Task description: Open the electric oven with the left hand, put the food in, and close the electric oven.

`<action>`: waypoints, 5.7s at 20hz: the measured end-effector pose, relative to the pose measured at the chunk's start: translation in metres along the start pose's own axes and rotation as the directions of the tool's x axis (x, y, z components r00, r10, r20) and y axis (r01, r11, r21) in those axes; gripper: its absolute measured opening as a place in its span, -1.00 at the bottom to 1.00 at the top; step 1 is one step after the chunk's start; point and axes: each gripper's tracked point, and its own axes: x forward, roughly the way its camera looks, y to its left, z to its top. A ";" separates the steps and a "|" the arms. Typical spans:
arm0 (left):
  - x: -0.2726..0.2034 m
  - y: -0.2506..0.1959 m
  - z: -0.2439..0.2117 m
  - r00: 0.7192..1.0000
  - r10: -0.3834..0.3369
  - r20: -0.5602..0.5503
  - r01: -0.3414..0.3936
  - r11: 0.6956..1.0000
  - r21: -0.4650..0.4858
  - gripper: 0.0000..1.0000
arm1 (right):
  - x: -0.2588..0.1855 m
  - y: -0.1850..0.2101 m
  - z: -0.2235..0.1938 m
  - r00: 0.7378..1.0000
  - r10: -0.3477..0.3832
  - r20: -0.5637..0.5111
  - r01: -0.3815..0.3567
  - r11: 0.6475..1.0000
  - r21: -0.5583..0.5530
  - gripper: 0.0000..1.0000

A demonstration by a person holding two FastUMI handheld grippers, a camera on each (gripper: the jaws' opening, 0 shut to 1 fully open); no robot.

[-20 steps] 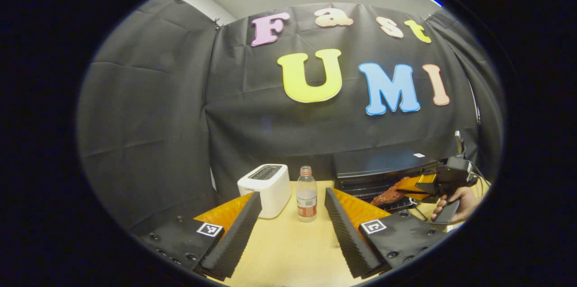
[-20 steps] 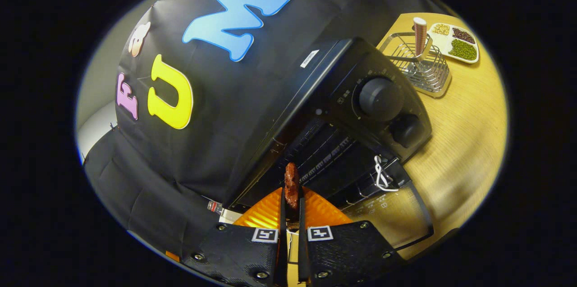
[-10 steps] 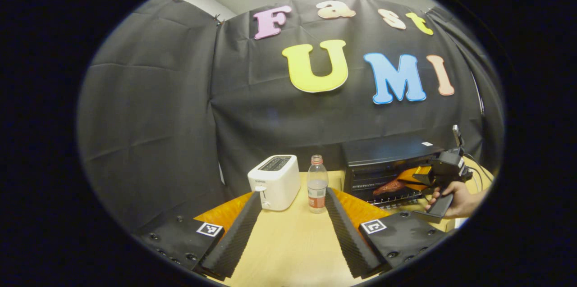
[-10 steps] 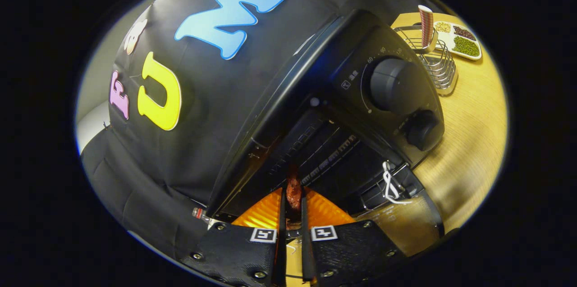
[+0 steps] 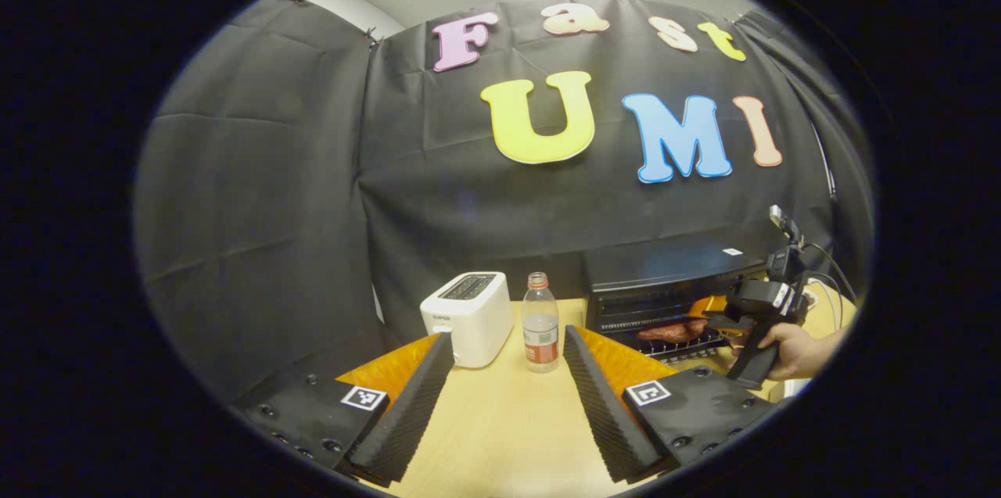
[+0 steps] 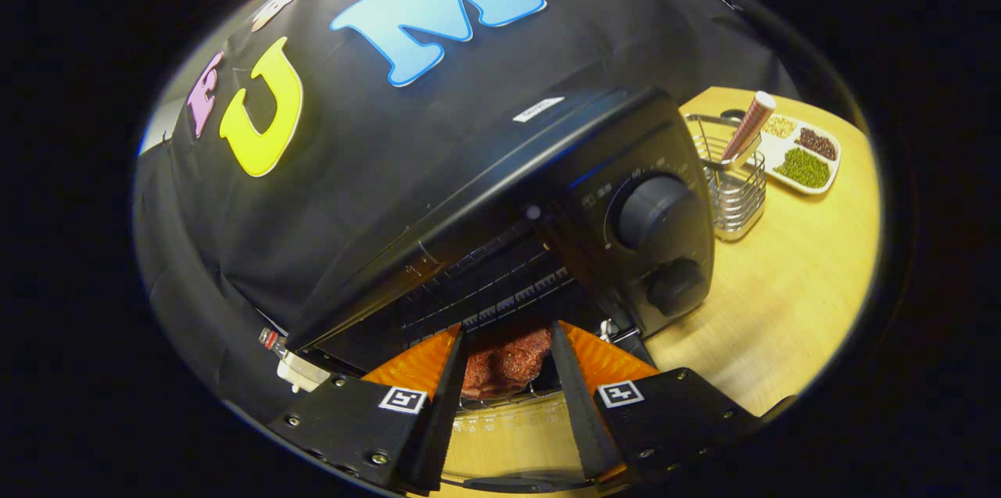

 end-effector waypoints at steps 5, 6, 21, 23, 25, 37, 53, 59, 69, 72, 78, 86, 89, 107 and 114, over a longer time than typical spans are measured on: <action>-0.004 -0.025 0.002 0.999 -0.038 0.007 0.038 0.999 -0.017 0.82 | -0.031 -0.005 0.015 1.000 0.002 0.031 0.002 0.993 -0.120 0.94; -0.005 -0.033 0.001 0.999 -0.051 0.008 0.051 0.999 -0.020 0.82 | -0.040 -0.004 0.019 0.999 0.010 0.038 -0.005 0.989 -0.149 0.94; -0.017 -0.154 -0.051 0.964 -0.243 -0.105 0.232 0.967 -0.106 1.00 | -0.181 -0.019 0.067 0.983 0.107 0.147 -0.025 0.879 -0.476 0.94; -0.019 -0.169 -0.065 0.954 -0.265 -0.141 0.249 0.960 -0.125 0.94 | -0.196 -0.025 0.074 0.979 0.109 0.170 -0.013 0.875 -0.485 0.94; -0.020 -0.183 -0.077 0.942 -0.285 -0.175 0.267 0.956 -0.122 1.00 | -0.209 -0.031 0.082 0.974 0.110 0.200 0.003 0.871 -0.492 0.94; 0.001 -0.253 -0.174 0.817 -0.369 -0.444 0.319 0.930 -0.185 1.00 | -0.283 -0.073 0.113 0.946 0.054 0.320 0.142 0.819 -0.557 0.94; 0.057 -0.258 -0.239 0.769 -0.284 -0.572 0.284 0.954 -0.092 0.93 | -0.316 -0.097 0.106 0.946 -0.037 0.321 0.229 0.780 -0.582 0.94; 0.058 -0.257 -0.233 0.785 -0.292 -0.546 0.304 0.950 -0.070 0.84 | -0.314 -0.093 0.110 0.945 -0.026 0.327 0.226 0.776 -0.589 0.94; 0.048 -0.249 -0.191 0.845 -0.313 -0.434 0.305 0.948 -0.090 1.00 | -0.302 -0.075 0.099 0.957 0.028 0.290 0.168 0.761 -0.627 0.94; 0.046 -0.248 -0.175 0.862 -0.318 -0.396 0.299 0.948 -0.110 1.00 | -0.299 -0.072 0.098 0.959 0.034 0.282 0.158 0.760 -0.630 0.94; 0.049 -0.248 -0.157 0.865 -0.328 -0.379 0.288 0.944 -0.160 0.83 | -0.299 -0.079 0.098 0.961 0.021 0.275 0.159 0.772 -0.615 0.94; 0.068 -0.247 -0.117 0.900 -0.330 -0.286 0.297 0.943 -0.151 0.92 | -0.295 -0.080 0.098 0.961 0.000 0.277 0.172 0.784 -0.596 0.94; 0.078 -0.250 -0.108 0.904 -0.334 -0.266 0.312 0.942 -0.123 0.92 | -0.295 -0.080 0.099 0.958 -0.006 0.287 0.181 0.789 -0.587 0.94; -0.074 -0.234 0.059 0.959 -0.255 0.121 0.266 0.960 -0.088 0.82 | -0.353 -0.087 0.142 0.927 0.142 0.348 0.088 0.818 -0.568 0.94; -0.164 -0.214 0.075 0.971 -0.170 0.167 0.184 0.980 -0.074 0.87 | -0.406 -0.100 0.144 0.913 0.171 0.370 0.077 0.819 -0.569 0.79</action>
